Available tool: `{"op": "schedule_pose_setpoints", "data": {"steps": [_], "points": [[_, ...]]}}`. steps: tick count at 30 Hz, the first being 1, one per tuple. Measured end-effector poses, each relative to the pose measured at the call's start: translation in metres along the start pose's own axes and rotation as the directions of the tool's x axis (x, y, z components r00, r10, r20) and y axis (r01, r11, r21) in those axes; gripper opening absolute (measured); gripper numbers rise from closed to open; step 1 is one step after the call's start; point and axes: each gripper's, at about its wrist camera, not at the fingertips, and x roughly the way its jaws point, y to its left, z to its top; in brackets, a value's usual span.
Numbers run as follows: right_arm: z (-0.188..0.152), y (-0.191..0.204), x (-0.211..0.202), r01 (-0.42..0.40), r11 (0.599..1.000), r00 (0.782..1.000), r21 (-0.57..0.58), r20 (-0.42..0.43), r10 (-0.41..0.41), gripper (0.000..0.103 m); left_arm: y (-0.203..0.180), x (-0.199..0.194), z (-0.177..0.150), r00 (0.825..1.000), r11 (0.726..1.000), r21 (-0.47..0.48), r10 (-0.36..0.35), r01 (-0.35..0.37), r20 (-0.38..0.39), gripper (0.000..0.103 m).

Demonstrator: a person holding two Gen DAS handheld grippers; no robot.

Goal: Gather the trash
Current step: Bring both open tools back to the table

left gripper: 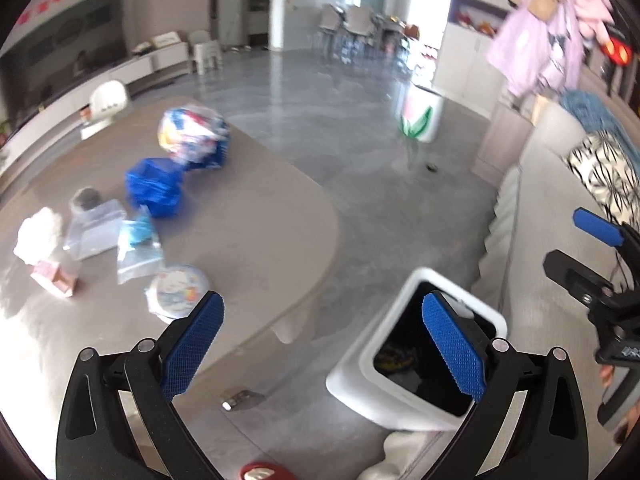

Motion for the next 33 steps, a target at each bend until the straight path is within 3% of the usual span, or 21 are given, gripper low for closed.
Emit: {"op": "schedule_pose_setpoints", "data": {"steps": [8, 15, 21, 33], "points": [[0.039, 0.041, 0.01, -0.089, 0.991, 0.994, -0.103, 0.059, 0.096, 0.098, 0.034, -0.027, 0.005, 0.989, 0.987, -0.124, 0.116, -0.105, 0.093, 0.098], [0.065, 0.065, 0.024, -0.164, 0.979, 0.981, -0.118, 0.084, 0.174, 0.098, 0.071, -0.037, 0.003, 0.963, 0.943, -0.258, 0.246, -0.211, 0.109, 0.098], [0.079, 0.092, 0.031, -0.178, 0.967, 0.975, -0.18, 0.099, 0.198, 0.098, 0.09, -0.027, -0.002, 0.956, 0.915, -0.322, 0.282, -0.243, 0.08, 0.098], [0.094, 0.119, 0.073, -0.212, 0.943, 0.971, -0.258, 0.054, 0.234, 0.098, 0.109, 0.027, -0.01, 0.957, 0.9, -0.339, 0.289, -0.276, -0.011, 0.098]]}}
